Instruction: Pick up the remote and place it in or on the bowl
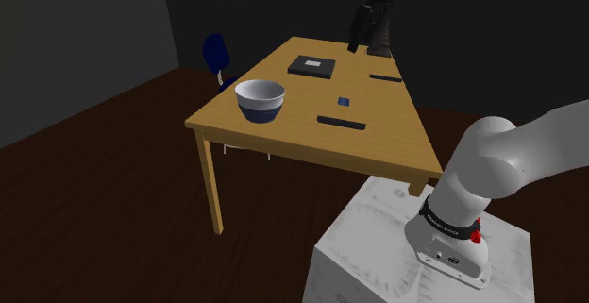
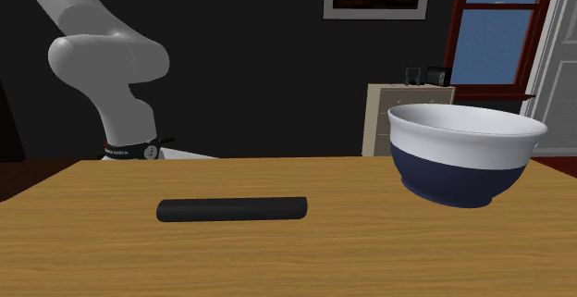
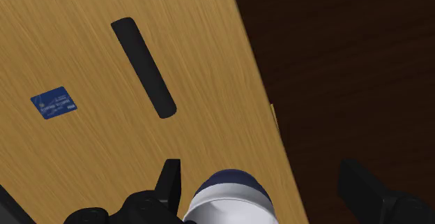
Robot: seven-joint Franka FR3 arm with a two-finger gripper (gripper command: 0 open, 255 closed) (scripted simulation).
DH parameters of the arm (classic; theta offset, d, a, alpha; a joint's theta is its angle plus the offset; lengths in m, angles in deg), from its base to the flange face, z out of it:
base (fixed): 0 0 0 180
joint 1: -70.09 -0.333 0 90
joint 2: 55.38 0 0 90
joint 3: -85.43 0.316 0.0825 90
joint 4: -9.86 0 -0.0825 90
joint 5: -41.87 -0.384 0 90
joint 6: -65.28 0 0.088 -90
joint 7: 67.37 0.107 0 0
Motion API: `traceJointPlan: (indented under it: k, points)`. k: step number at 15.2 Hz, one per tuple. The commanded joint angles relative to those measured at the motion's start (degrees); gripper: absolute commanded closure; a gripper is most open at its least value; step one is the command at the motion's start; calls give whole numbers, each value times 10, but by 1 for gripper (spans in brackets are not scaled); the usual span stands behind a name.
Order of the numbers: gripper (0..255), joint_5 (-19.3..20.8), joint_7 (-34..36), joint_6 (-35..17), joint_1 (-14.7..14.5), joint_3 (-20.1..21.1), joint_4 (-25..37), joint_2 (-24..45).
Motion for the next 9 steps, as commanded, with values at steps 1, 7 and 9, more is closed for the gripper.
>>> traceJointPlan:
  k: [1, 7, 9]
  points:
    - [0, 0, 0, 0, 0, 0, 0, 0]
    - [0, 15, -85, -66, 2, -67, -62, 31]
    - [0, 20, -114, -89, 3, -89, -77, 48]
